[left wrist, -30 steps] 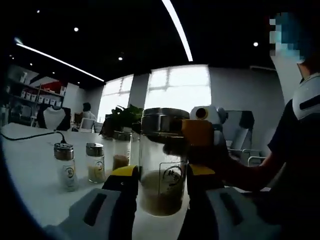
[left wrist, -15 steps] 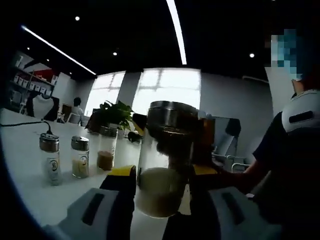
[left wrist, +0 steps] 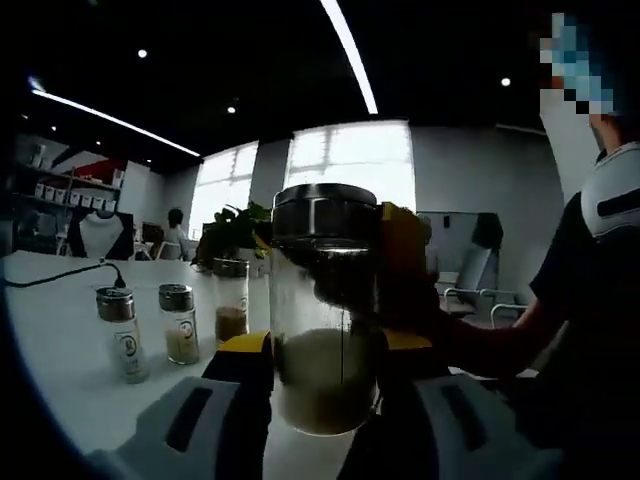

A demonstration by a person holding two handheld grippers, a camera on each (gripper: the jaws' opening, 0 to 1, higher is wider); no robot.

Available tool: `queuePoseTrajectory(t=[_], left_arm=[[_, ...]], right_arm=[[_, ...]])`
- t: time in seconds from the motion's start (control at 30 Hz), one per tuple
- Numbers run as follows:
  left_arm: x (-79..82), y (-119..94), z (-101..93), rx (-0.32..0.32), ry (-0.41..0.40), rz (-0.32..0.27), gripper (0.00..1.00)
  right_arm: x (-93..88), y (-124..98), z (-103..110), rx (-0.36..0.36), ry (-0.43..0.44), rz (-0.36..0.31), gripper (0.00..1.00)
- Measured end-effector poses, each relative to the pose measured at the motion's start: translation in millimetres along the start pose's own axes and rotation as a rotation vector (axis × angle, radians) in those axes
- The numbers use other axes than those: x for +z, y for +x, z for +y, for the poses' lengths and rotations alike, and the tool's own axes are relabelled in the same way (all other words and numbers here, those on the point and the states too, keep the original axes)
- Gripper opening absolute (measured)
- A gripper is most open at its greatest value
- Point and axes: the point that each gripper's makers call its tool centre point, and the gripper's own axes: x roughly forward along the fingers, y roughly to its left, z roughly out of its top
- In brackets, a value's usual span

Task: Rotate the seasoning bottle until the label or dispensing opening points toward the visible target arrow and the bottle remains upright within the marked orientation range

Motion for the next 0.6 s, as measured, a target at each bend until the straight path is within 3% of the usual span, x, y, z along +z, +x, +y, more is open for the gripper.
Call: queuePoseTrajectory(t=[0.1, 0.27, 0.6], left_arm=[[-3.0, -0.4, 11.8, 0.095, 0.066, 0.022, 0.42], [-9.3, -0.4, 24.6, 0.239, 0.134, 0.076, 0.42], [-15.5, -1.9, 31.0, 0.312, 0.154, 0.081, 0.42]], right_arm=[[-4.4, 5.3, -6.5, -0.058, -0.041, 0.002, 0.39], [-13.7, 10.1, -21.4, -0.157, -0.02, -0.016, 0.41], [-23.5, 10.2, -31.8, -0.23, 0.0, 0.044, 0.42]])
